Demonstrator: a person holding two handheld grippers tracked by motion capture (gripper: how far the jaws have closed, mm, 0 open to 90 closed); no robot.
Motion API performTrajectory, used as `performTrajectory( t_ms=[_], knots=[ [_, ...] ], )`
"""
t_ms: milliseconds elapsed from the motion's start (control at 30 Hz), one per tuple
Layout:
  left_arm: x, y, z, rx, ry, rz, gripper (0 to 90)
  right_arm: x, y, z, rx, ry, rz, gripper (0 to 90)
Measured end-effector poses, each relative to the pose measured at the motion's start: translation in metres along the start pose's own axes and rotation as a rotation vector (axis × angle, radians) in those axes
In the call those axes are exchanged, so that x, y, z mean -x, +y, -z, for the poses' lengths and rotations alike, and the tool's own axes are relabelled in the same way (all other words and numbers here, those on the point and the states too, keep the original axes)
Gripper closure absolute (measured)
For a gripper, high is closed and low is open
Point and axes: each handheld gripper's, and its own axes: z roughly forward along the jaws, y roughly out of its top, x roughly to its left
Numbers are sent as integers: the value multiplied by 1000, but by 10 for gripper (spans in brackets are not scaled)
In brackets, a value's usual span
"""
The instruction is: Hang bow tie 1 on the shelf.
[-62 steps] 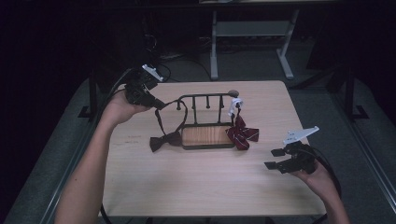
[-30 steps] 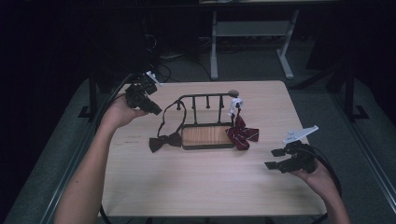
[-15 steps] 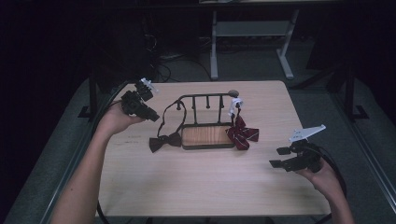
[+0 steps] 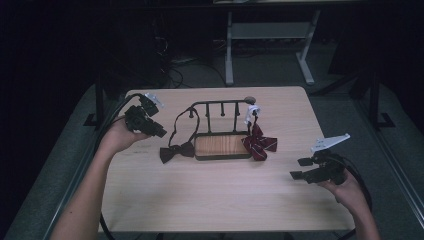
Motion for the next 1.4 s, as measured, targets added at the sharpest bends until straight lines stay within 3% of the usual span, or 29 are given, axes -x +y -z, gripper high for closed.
performTrajectory(
  t_ms=[833,1400],
  knots=[
    [22,-36,-15,33,-27,-29,607,0,-1,-2,-10,0,-9,343],
    [39,-52,-22,55,-44,-47,563,0,0,-5,-18,-1,-3,341]
  ],
)
